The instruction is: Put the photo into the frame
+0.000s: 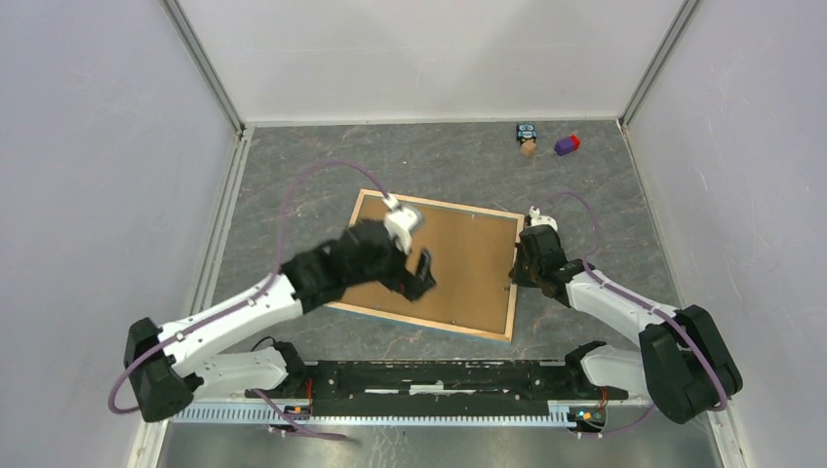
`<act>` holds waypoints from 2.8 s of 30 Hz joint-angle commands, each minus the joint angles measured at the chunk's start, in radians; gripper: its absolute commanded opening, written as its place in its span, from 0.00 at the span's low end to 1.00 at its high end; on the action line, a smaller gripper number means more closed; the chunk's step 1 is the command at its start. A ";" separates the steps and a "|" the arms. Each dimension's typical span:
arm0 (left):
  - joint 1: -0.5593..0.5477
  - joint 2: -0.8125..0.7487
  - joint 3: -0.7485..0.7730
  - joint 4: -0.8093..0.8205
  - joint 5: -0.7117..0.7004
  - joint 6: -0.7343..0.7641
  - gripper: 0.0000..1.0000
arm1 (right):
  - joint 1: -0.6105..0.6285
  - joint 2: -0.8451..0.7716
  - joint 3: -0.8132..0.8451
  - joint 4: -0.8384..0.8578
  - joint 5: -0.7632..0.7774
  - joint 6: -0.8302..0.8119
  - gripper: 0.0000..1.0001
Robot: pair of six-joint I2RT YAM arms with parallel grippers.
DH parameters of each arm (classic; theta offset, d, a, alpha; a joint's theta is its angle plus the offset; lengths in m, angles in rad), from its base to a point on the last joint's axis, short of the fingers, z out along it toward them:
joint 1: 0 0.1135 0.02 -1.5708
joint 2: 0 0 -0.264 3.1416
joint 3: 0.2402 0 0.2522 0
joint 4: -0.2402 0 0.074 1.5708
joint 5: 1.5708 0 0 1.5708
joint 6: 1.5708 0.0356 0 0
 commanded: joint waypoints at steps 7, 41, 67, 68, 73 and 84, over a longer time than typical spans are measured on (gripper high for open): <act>-0.617 0.157 -0.241 0.515 -0.318 0.256 1.00 | -0.043 0.045 0.141 -0.300 -0.099 -0.048 0.00; -0.830 0.810 0.035 0.777 -1.172 0.962 0.24 | -0.079 -0.010 0.382 -0.480 -0.173 0.126 0.00; -0.373 0.237 0.443 0.254 -0.720 0.489 0.02 | -0.129 -0.460 0.627 -0.398 0.350 -0.302 0.98; -0.305 0.214 0.468 0.237 -0.658 0.443 0.02 | -0.128 -0.464 0.618 -0.401 0.349 -0.300 0.98; -0.006 0.146 0.571 0.193 -0.444 0.270 0.02 | -0.128 -0.475 0.582 -0.387 0.319 -0.295 0.98; 0.813 0.106 0.410 0.373 0.067 -0.324 0.02 | -0.128 -0.489 0.519 -0.365 0.286 -0.299 0.98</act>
